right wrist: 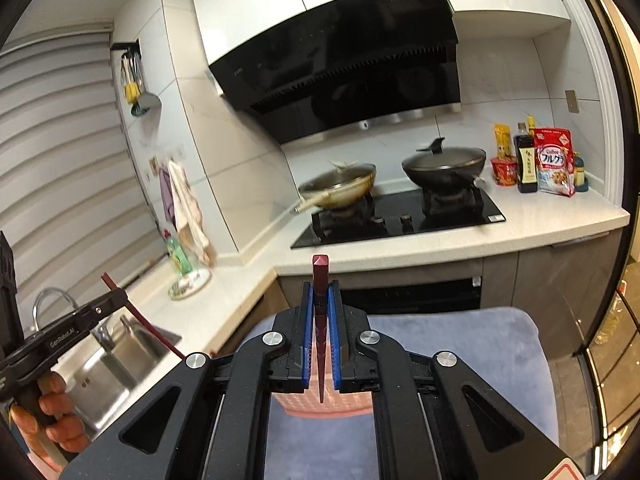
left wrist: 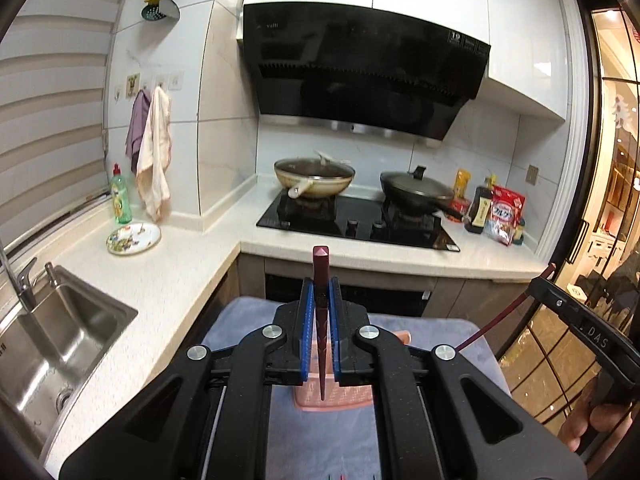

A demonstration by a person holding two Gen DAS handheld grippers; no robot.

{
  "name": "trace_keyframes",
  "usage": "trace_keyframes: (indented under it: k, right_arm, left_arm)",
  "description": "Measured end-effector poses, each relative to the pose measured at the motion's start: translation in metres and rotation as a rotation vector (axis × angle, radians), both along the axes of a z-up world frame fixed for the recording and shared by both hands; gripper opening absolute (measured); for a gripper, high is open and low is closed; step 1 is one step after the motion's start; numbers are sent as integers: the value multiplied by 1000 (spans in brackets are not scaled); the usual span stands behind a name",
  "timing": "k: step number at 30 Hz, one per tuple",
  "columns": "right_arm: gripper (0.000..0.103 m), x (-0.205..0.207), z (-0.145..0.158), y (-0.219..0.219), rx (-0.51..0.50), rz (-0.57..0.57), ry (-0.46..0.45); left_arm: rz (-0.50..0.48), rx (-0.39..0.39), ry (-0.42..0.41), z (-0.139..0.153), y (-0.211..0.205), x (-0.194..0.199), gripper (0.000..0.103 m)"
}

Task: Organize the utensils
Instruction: 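Carry the red chopstick into the pink holder while the right tool inserts the dark red one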

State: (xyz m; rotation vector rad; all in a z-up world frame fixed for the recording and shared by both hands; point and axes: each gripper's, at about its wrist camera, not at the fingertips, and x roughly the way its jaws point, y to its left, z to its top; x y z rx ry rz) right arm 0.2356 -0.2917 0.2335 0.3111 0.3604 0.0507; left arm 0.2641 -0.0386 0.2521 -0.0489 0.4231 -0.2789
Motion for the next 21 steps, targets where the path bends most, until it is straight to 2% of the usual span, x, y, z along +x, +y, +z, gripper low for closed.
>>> trace_keyframes:
  k: [5, 9, 21]
  right_arm:
    - [7, 31, 4, 6, -6, 4, -6]
    - [7, 55, -10, 11, -18, 10, 26]
    - [7, 91, -67, 19, -41, 20, 154]
  left_arm:
    - [7, -14, -38, 9, -8, 26, 7]
    - [14, -5, -25, 2, -13, 43, 7]
    - [21, 29, 91, -53, -20, 80, 7]
